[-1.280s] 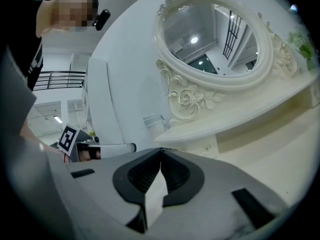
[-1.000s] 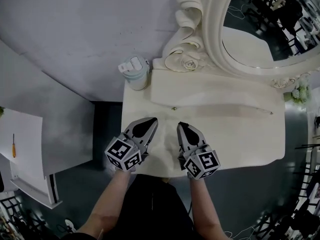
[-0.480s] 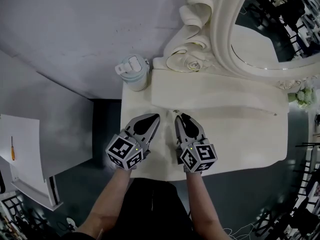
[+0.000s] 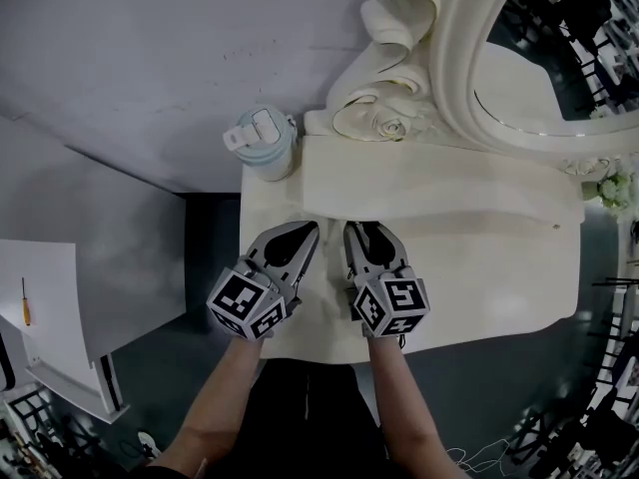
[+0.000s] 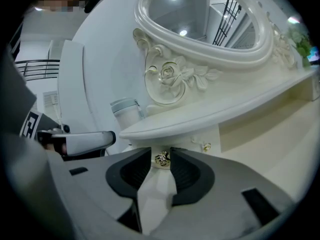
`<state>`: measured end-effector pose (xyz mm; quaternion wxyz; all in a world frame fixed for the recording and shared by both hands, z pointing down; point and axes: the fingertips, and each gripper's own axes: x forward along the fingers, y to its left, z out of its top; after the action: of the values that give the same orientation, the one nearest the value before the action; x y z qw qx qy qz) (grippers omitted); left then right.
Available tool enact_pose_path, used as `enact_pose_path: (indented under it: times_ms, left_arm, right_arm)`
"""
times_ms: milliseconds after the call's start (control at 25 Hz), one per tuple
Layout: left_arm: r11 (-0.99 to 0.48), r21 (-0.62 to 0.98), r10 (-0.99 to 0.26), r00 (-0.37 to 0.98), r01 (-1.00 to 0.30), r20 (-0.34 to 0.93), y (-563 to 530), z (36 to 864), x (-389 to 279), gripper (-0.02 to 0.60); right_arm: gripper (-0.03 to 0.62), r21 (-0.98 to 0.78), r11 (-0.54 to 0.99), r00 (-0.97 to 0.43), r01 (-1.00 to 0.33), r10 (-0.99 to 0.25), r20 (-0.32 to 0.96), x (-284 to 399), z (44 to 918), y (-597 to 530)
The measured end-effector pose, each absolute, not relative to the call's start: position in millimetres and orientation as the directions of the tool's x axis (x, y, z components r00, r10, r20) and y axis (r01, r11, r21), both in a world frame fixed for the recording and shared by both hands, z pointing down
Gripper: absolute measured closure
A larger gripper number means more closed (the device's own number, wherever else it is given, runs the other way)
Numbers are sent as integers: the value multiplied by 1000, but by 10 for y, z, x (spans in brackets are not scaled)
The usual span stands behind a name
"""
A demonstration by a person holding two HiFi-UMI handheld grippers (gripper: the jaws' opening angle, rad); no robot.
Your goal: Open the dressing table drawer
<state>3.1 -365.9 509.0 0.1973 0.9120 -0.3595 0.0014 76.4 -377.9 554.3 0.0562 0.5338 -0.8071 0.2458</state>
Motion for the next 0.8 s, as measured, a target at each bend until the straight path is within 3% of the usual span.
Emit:
enact_pose_path:
  times_ms: [400,800]
  left_arm:
    - [-659,369,-654,742,-656,151,-3678,5131,49,575]
    - [-646,374,-659,733,-666,166,-3628,5190,-34,575]
  right_arm:
    - [485,-236,275,-354,-932,-833,425,745,5631,-3806]
    - [488,-244,268,-352,-932,-827,438,725,5639,-3767]
